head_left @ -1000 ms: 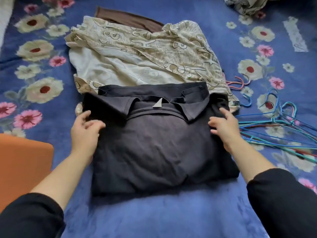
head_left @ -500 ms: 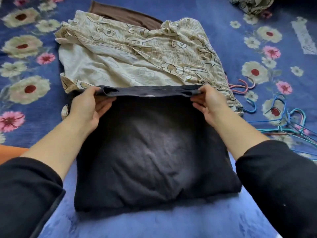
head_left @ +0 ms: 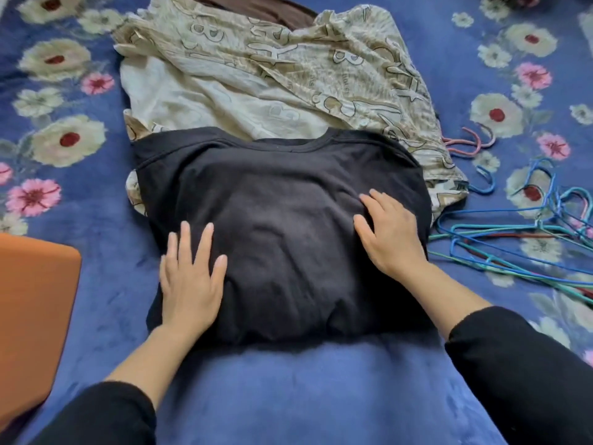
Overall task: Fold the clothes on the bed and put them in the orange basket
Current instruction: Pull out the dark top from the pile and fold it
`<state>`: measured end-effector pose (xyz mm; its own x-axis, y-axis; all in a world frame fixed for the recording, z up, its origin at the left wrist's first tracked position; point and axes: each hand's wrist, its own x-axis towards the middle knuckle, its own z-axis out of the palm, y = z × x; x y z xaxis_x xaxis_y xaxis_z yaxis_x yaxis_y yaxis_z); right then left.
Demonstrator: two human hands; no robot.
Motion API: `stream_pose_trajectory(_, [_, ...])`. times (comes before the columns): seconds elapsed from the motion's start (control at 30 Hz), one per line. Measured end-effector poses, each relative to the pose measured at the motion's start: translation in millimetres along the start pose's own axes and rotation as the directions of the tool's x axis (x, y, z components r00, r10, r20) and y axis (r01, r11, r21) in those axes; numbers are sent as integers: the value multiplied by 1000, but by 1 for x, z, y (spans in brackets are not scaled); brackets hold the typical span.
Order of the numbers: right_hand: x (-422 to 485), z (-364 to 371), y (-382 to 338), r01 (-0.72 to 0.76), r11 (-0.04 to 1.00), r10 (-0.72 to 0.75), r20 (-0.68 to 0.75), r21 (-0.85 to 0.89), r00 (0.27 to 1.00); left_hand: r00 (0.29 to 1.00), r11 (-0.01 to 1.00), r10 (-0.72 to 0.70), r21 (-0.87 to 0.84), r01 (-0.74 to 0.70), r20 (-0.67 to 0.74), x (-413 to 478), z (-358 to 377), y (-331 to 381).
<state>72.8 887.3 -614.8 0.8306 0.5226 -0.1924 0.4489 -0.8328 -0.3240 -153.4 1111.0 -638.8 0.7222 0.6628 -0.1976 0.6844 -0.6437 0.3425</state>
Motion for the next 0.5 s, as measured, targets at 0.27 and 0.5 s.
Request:
stream_pose_trajectory(0.27, [-120,-12,72,-574,667,663,-27,476,748,810,637,-585,-590,497,51,-105,-12,-21])
stream_pose_trajectory(0.5, [-139,-23,54,-670,-100,496,621,735,607,713,77,-479,-784,616,513,-99,-26,-28])
